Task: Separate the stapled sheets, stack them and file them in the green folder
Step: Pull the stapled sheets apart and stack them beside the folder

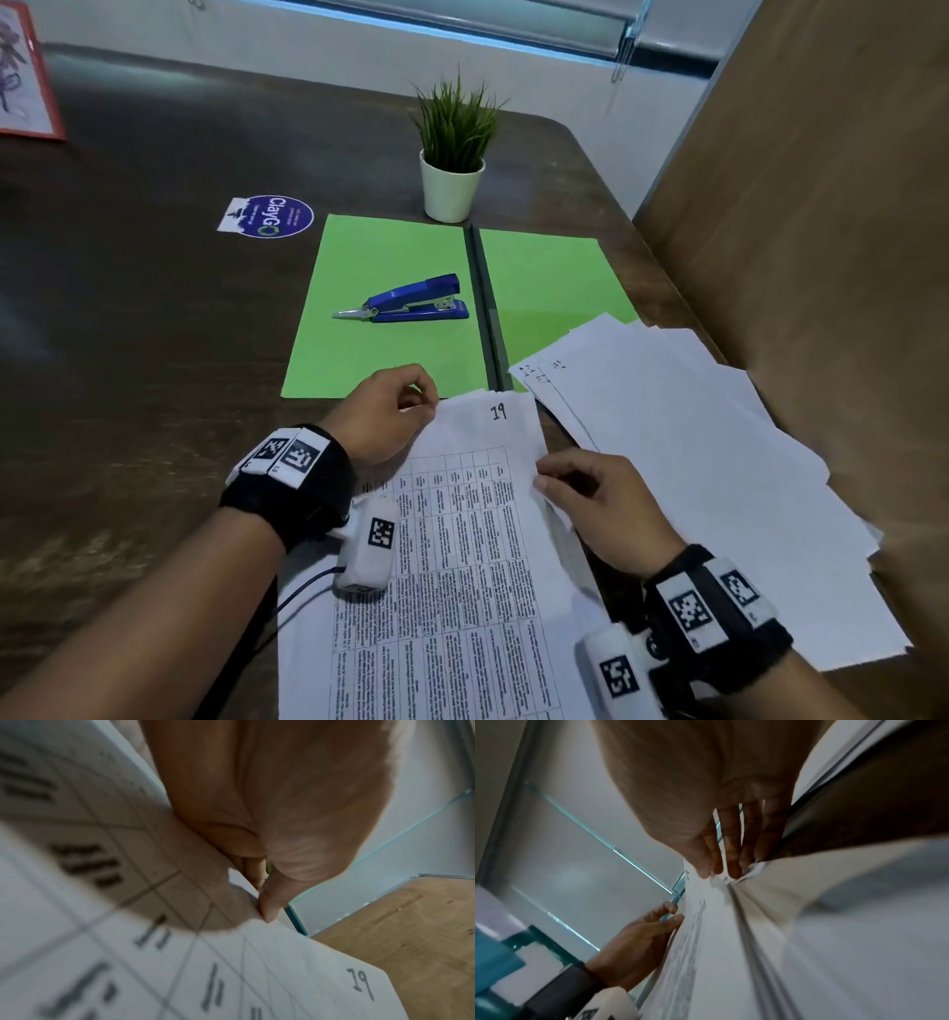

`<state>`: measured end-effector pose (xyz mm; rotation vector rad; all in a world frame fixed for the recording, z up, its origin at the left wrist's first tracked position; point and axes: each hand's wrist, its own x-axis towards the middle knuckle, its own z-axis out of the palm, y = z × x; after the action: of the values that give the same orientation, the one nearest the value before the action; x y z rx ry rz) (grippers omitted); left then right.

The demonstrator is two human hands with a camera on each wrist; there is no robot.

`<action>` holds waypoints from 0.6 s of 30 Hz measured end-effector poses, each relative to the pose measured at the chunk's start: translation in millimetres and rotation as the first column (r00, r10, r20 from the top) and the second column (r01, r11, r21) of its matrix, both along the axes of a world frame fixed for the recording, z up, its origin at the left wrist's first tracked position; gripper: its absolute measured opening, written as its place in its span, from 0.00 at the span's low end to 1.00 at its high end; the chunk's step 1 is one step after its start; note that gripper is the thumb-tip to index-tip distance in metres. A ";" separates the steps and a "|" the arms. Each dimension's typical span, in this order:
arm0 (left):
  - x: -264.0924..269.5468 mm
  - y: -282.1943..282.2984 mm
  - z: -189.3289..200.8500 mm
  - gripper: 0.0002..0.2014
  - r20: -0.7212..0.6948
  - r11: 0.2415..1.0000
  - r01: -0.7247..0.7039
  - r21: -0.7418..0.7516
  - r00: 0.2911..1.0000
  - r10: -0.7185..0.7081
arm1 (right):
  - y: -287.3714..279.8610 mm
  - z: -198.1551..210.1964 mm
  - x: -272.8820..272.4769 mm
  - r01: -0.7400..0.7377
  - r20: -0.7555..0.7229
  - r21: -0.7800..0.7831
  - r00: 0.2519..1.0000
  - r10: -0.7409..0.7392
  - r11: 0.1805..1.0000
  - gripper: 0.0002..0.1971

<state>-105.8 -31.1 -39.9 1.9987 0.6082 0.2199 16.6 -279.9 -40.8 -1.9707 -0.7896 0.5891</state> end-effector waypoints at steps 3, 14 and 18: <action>2.0 -6.4 -3.3 0.09 0.000 0.999 0.018 -0.045 1.000 -0.018 | -2.0 -2.3 5.4 0.009 -0.054 0.065 0.999 -0.005 0.998 0.04; 3.4 -7.8 -13.9 0.07 0.027 0.963 -0.050 -0.264 0.998 0.059 | 5.6 -14.2 8.1 0.076 -0.083 0.113 0.994 -0.067 0.991 0.09; 2.2 -10.2 -9.6 0.13 -0.008 0.984 -0.041 -0.176 0.999 0.040 | 8.5 -16.1 0.5 0.125 -0.128 0.156 0.986 -0.106 0.980 0.09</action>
<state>-103.6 -41.3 -49.5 1.8183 0.6487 0.1801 17.1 -271.3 -56.9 -1.8005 -0.6247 0.5495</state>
